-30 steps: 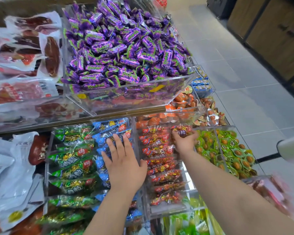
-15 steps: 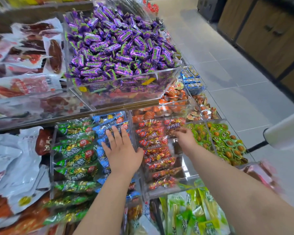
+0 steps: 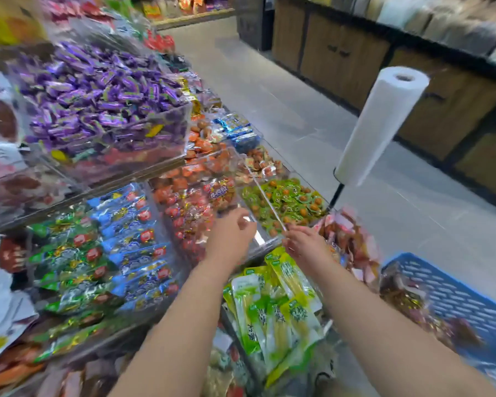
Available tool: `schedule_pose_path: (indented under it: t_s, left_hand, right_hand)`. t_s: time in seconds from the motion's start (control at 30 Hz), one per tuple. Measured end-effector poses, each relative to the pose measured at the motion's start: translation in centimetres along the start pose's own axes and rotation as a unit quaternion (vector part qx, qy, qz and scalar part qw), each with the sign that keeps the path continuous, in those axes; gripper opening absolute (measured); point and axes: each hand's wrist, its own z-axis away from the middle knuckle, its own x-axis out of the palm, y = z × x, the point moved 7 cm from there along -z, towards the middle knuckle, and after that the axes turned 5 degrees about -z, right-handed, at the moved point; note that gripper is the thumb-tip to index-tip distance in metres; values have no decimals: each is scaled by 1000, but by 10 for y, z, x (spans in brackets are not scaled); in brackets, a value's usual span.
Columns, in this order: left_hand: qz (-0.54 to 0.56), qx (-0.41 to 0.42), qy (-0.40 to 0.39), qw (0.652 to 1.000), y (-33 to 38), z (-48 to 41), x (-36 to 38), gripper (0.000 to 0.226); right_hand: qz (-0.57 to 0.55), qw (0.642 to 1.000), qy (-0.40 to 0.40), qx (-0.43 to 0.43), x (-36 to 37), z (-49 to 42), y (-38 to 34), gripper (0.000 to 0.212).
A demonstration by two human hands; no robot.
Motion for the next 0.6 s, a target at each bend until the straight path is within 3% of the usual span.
schedule_pose_path:
  t_s: [0.13, 0.27, 0.33, 0.5, 0.6]
  left_hand:
    - [20, -40, -181, 983, 6, 42, 113, 17]
    - [12, -141, -358, 923, -9, 110, 205, 16]
    - [-2, -200, -395, 897, -23, 141, 236, 25]
    - [-156, -204, -458, 851, -53, 186, 282, 30]
    - [-237, -198, -464, 830, -62, 200, 294, 26]
  right_hand:
    - [-32, 990, 127, 44, -118, 32, 37, 16]
    - [19, 956, 242, 165, -247, 95, 114, 28]
    - [29, 931, 287, 223, -307, 143, 158, 25]
    - [49, 884, 340, 318, -395, 236, 242, 28]
    - [40, 880, 335, 335, -420, 258, 246, 29]
